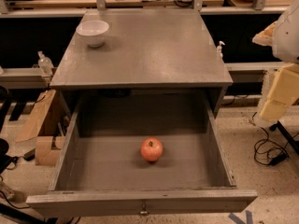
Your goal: Pick apple from top drawer and place on counter
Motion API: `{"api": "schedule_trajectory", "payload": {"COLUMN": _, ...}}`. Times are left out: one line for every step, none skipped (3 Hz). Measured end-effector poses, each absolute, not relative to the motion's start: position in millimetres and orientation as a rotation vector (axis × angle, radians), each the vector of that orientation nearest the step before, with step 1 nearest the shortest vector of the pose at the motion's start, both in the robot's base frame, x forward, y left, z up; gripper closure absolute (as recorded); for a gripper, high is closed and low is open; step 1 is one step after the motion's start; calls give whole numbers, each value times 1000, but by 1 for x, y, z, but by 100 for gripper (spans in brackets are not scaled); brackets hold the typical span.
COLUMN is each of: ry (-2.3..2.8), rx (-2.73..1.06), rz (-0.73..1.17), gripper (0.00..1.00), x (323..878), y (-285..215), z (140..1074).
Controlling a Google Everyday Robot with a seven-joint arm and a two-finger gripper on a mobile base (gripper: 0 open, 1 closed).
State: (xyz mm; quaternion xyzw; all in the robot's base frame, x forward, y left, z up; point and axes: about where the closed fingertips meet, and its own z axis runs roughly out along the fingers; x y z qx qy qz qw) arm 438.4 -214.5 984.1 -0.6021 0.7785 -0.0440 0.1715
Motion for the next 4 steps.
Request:
{"api": "schedule_trajectory", "payload": {"ry": 2210, "rx": -1709, "rz": -125, "gripper": 0, "x": 438, "y": -215, "z": 984}}
{"api": "schedule_trajectory", "payload": {"ry": 2181, "rx": -1695, "rz": -113, "gripper": 0, "x": 437, "y": -214, "z": 974}}
{"api": "schedule_trajectory", "payload": {"ry": 2114, "rx": -1668, "rz": -84, "gripper": 0, "x": 437, "y": -212, "z": 952}}
{"api": "schedule_trajectory", "payload": {"ry": 2035, "rx": -1628, "rz": -19, "gripper": 0, "x": 435, "y": -193, "z": 919}}
